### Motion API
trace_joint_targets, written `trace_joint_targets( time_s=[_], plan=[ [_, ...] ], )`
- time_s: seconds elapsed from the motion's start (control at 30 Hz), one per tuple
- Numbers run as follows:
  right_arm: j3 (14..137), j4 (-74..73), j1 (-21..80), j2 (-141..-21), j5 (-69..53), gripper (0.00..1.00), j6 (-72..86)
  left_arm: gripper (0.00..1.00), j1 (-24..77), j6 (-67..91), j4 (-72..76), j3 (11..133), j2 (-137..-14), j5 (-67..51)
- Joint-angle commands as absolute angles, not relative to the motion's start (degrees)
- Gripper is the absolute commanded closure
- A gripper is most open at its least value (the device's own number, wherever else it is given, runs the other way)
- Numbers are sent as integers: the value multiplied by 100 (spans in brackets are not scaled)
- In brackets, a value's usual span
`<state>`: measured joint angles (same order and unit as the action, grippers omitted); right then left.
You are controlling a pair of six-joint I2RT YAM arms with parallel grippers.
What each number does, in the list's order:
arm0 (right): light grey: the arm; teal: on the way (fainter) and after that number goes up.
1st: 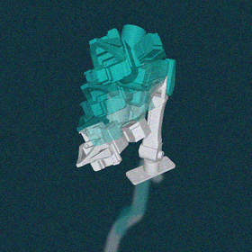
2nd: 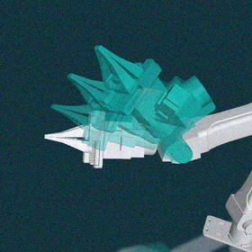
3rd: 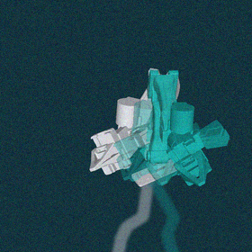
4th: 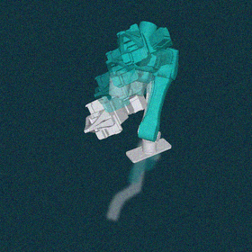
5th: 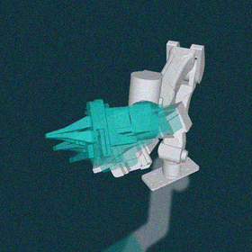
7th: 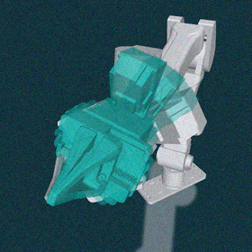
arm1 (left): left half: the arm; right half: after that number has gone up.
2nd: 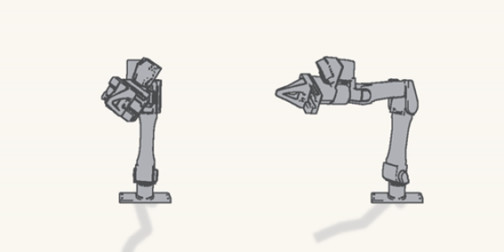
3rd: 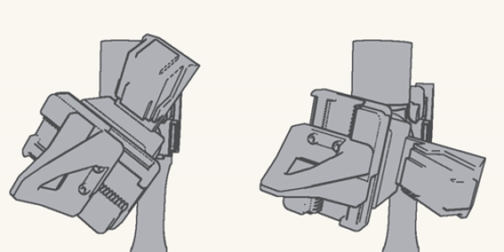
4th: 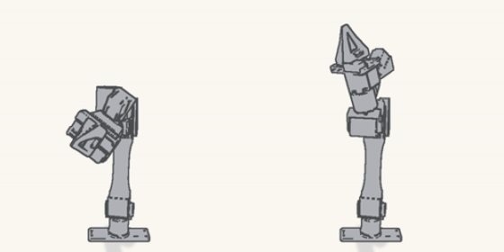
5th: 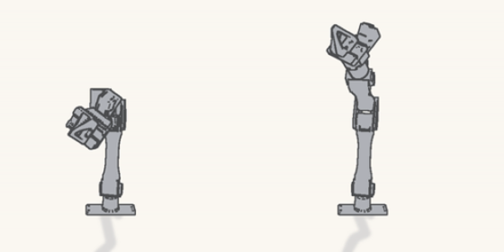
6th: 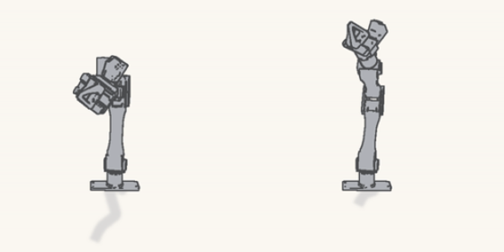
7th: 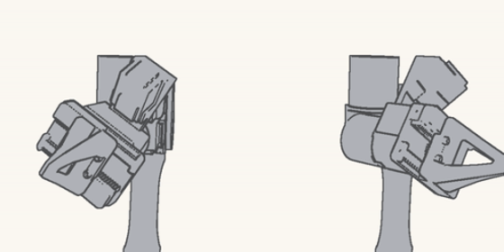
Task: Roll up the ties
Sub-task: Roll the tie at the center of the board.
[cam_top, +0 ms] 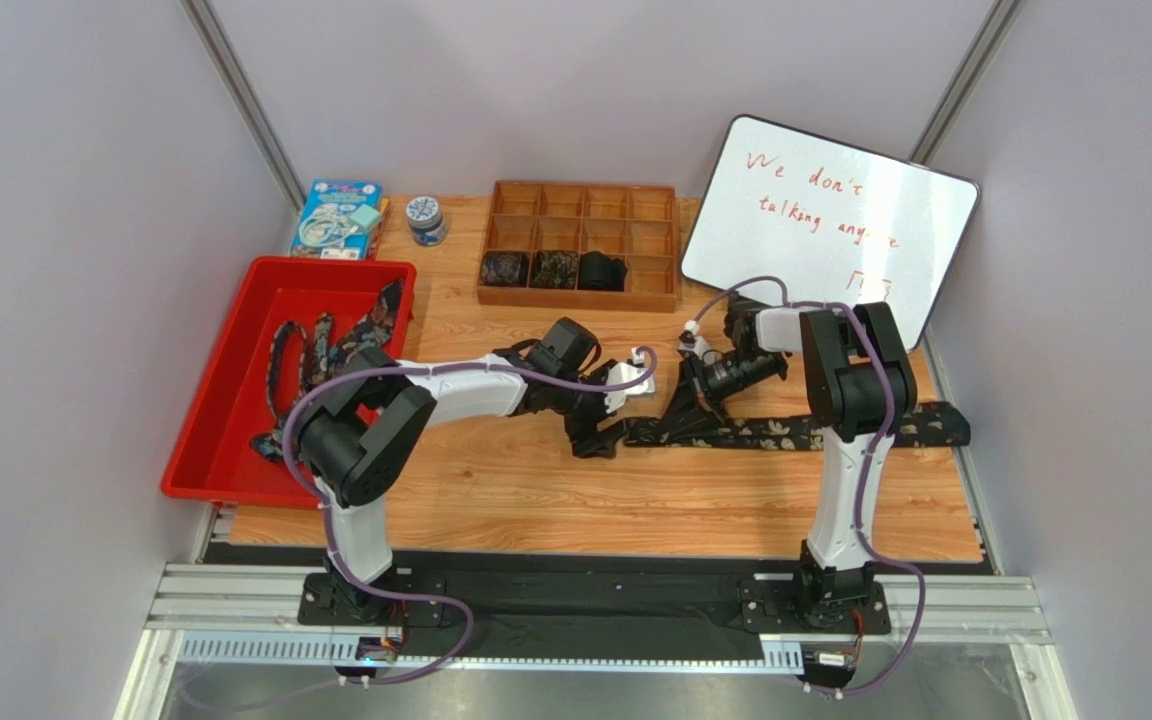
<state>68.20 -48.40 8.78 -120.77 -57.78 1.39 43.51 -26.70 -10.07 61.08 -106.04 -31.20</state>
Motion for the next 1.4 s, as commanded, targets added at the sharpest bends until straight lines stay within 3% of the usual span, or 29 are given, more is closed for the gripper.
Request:
trace_joint_targets(
  time_s=[0.0, 0.2, 0.4, 0.43, 0.53, 0.63, 0.93, 1.37],
  plan=[
    [6653, -4825, 721, -12770, -4650, 100, 194, 18, 4403, -2268, -143, 5959, -10739, -3506],
    [6732, -4965, 677, -12841, -4562, 100, 123, 23, 4465, -2127, 404, 6108, -11170, -3393],
    [6820, -5168, 686, -12867, -4605, 100, 44, 47, 4649, -2645, 28, 6293, -11277, -3392],
    [6820, -5168, 686, -12858, -4640, 100, 44, 56, 4658, -2706, -165, 6310, -11259, -3419],
    [6715, -5159, 756, -12745, -4939, 100, 35, 72, 4658, -2978, -886, 6302, -10987, -3463],
    [6382, -4748, 940, -12472, -5361, 100, 394, 78, 4623, -3216, -1633, 6205, -10495, -3472],
    [6398, -3121, 1731, -12419, -5450, 100, 1677, 81, 4605, -2892, -3049, 6670, -9738, -3472],
    [5995, -2382, 1986, -12094, -4931, 100, 1951, 73, 5018, -1661, -1557, 7031, -10933, -2875]
  ],
)
